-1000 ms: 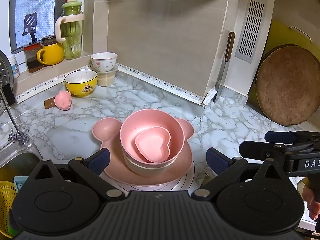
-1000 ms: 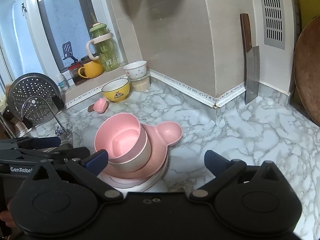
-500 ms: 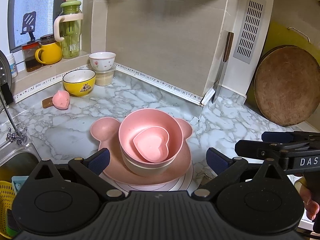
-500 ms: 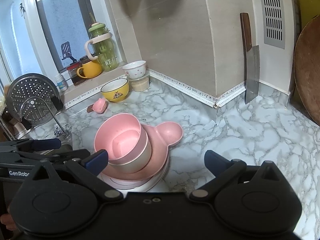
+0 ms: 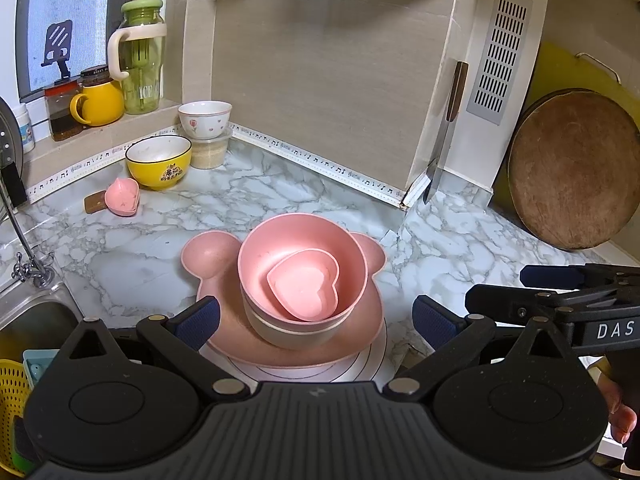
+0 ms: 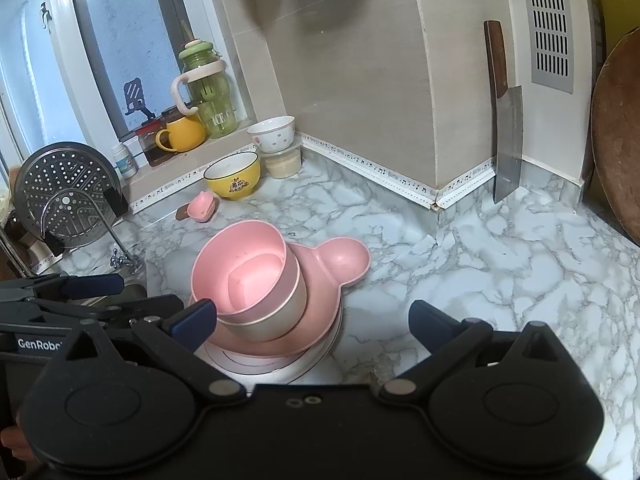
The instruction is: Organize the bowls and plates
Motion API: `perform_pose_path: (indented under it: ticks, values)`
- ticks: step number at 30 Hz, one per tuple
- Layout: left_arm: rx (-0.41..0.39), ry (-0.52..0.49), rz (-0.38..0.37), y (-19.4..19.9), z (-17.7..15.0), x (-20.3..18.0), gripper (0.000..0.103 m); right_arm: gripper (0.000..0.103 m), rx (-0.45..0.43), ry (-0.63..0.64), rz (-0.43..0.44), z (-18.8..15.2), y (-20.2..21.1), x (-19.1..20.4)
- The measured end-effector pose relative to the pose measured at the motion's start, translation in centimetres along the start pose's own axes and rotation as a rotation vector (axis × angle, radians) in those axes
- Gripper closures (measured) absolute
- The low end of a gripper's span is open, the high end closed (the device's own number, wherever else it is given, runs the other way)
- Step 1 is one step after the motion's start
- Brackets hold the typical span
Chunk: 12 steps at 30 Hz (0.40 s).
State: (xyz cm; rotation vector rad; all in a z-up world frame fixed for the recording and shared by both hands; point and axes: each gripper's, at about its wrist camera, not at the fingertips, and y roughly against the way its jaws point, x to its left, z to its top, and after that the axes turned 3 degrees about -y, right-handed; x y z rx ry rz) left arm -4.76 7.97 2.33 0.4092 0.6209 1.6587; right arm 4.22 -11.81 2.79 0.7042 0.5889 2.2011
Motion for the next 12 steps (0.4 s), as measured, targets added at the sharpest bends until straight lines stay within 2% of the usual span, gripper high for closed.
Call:
perform_pose_path:
  ticks: [12]
  values:
    - [0.005, 0.005, -0.012, -0.11, 0.00, 0.09, 0.000, 0.000, 0.000, 0.003, 0.001, -0.02, 0.04, -0.04]
